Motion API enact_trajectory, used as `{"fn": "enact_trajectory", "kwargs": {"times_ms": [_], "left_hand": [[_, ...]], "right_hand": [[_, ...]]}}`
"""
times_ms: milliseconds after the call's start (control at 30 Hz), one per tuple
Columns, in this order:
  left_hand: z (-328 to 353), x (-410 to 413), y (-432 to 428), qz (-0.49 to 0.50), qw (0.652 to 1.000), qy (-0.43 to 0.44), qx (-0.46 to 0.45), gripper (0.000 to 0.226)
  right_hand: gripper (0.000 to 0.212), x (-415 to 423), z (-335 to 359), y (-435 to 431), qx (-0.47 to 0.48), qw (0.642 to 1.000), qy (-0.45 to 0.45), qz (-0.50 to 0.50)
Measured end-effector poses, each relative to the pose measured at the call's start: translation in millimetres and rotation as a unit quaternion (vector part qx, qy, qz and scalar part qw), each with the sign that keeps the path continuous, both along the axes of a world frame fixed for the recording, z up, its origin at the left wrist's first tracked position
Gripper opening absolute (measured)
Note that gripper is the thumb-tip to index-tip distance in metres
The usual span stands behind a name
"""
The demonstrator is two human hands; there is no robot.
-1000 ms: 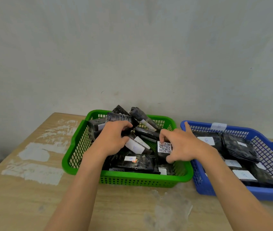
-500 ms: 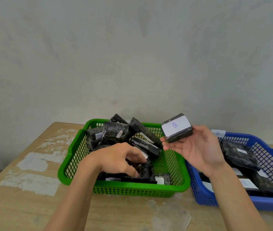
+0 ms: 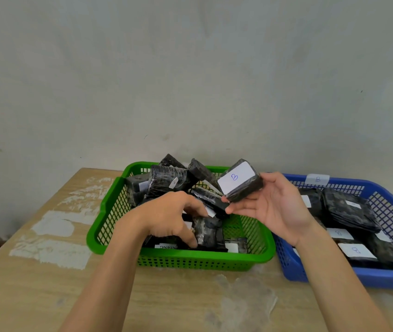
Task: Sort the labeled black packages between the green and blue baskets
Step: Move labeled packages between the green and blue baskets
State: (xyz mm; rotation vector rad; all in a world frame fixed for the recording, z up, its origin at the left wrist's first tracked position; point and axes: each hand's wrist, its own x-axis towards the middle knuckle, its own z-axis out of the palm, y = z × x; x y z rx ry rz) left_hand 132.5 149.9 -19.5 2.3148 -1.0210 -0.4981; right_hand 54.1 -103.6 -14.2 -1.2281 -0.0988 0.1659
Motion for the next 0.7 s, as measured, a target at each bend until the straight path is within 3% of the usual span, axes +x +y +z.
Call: {"fn": "enact_trajectory", "kwargs": {"times_ms": [133, 233, 367, 467, 700], "left_hand": [[10, 1, 9, 0.032, 0.99, 0.034, -0.135, 0.021], [16, -1, 9, 0.112, 0.962, 0.056, -0.244, 0.016], [18, -4, -1, 0.215, 0.918, 0.087, -0.32, 0.012], [16, -12, -15, 0.209, 0.902, 0.104, -0.363, 0.012], [22, -43, -73, 0.131, 0.91, 0.093, -0.381, 0.019]], "right_hand": [[0.062, 2, -1, -3, -0.006, 1.0, -0.007, -0.003], [0.063, 0, 1, -6, 0.002, 1.0, -0.011, -0.008], [0.069, -8, 16, -12, 0.034, 0.999, -0.017, -0.024], [0.072, -22, 31, -36, 0.067, 0.994, -0.049, -0.073], [0.058, -87, 40, -156, 0.044, 0.984, -0.087, -0.149]]}}
